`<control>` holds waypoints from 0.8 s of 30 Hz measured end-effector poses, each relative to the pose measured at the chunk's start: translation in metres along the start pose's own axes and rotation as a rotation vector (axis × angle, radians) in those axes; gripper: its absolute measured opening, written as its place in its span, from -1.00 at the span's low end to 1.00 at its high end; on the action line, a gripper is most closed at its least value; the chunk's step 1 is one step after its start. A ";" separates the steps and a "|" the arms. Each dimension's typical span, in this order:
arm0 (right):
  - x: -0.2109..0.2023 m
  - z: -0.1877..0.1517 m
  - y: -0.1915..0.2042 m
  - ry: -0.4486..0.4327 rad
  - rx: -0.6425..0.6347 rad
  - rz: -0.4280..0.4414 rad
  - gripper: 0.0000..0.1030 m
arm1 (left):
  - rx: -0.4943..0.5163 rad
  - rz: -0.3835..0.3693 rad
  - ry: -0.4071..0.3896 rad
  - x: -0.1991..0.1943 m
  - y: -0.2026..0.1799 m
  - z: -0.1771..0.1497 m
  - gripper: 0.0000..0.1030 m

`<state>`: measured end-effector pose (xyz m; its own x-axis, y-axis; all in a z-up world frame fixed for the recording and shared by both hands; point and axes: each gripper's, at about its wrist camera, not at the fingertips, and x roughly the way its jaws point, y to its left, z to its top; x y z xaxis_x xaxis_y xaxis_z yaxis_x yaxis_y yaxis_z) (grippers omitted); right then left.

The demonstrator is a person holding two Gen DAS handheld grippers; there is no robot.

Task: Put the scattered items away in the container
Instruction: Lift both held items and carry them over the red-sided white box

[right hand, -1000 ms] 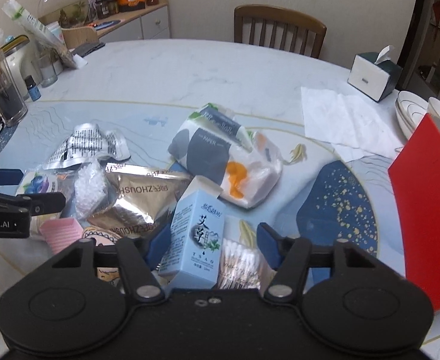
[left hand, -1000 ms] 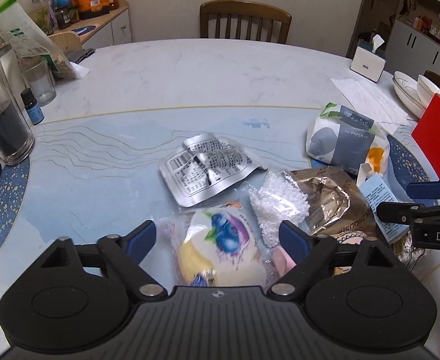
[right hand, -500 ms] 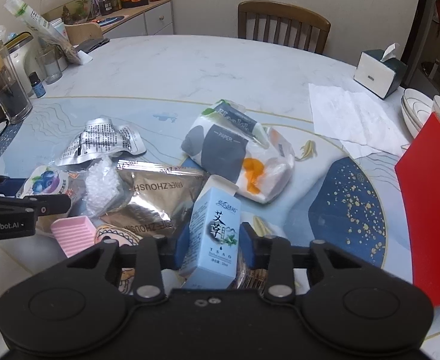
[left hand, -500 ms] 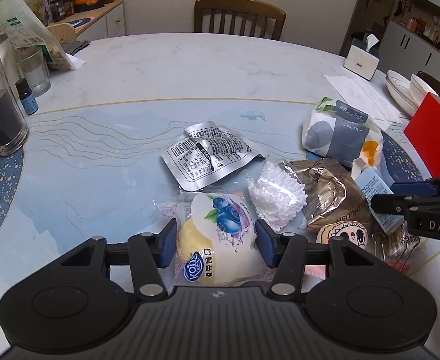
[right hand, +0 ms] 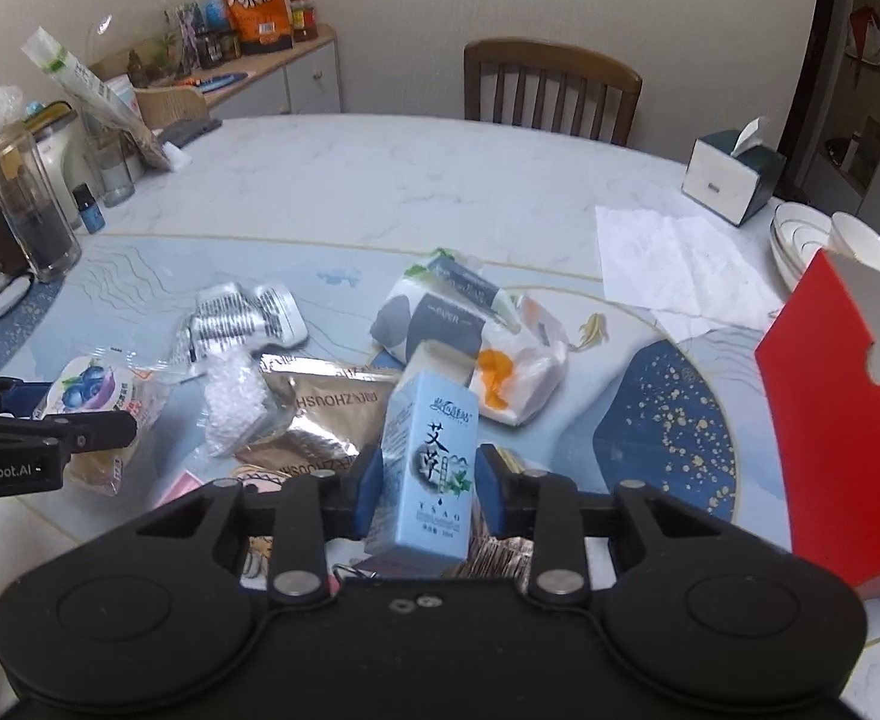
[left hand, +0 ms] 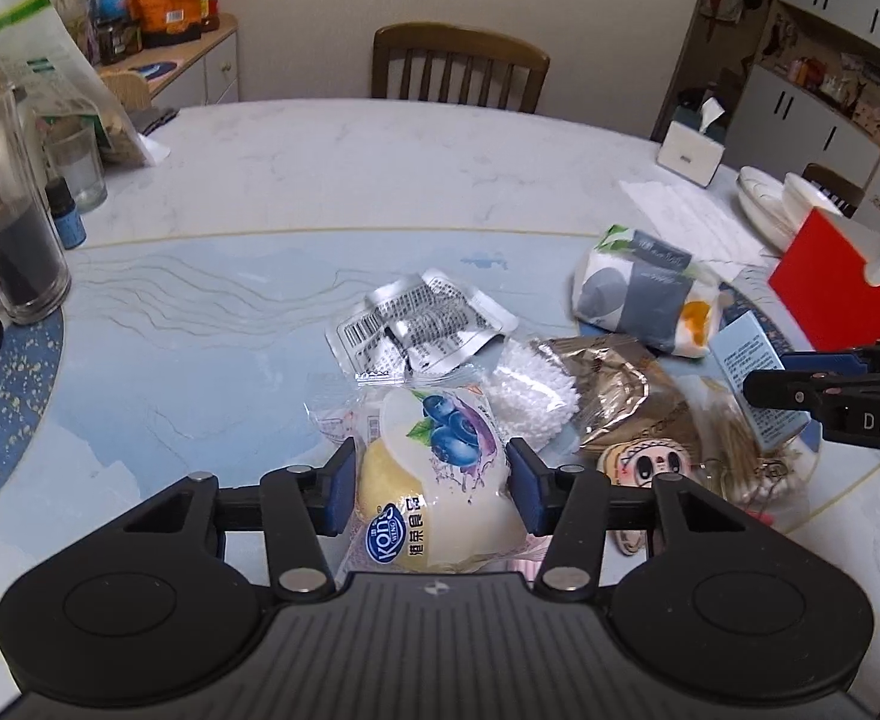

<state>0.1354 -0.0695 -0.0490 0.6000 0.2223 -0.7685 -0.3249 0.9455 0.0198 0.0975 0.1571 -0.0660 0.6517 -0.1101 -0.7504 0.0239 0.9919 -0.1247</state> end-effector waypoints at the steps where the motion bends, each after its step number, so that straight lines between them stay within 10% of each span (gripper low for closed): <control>1: -0.003 0.000 0.000 -0.003 0.008 0.000 -0.38 | -0.001 -0.002 -0.001 -0.003 -0.001 0.000 -0.03; 24: -0.081 -0.006 -0.025 -0.064 0.077 0.029 -0.44 | 0.066 -0.125 -0.055 -0.053 -0.056 0.007 -0.03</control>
<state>0.0906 -0.1121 0.0094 0.6371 0.2625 -0.7247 -0.2872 0.9534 0.0928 0.0672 0.1075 -0.0144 0.6813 -0.2313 -0.6945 0.1561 0.9728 -0.1709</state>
